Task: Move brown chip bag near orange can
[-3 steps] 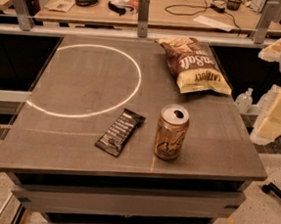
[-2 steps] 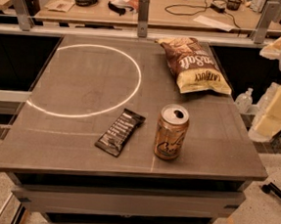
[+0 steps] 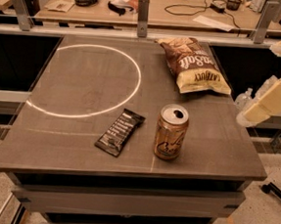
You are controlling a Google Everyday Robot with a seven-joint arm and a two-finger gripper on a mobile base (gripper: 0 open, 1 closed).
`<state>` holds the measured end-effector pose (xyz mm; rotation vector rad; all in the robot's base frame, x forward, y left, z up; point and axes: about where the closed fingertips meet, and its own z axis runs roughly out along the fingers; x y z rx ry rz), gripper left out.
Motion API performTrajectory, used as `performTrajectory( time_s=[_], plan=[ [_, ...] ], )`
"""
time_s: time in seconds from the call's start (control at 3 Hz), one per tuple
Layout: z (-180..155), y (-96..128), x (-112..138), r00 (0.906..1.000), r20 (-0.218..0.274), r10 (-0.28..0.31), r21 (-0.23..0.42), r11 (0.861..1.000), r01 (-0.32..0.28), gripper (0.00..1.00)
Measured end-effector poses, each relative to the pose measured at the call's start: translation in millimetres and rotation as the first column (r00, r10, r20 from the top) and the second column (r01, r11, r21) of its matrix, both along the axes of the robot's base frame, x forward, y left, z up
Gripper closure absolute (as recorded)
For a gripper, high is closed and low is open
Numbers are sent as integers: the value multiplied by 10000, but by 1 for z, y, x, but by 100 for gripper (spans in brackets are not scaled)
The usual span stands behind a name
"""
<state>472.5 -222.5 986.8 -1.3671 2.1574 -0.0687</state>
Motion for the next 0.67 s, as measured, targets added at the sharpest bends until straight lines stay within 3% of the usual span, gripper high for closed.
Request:
performTrajectory(
  time_s=[0.33,0.67],
  plan=[
    [-6,-4,23,9955,828,-462,1306,9908,351,0],
    [-17,-6,57,9865,1475,-716,1889,9811,430,0]
  ],
)
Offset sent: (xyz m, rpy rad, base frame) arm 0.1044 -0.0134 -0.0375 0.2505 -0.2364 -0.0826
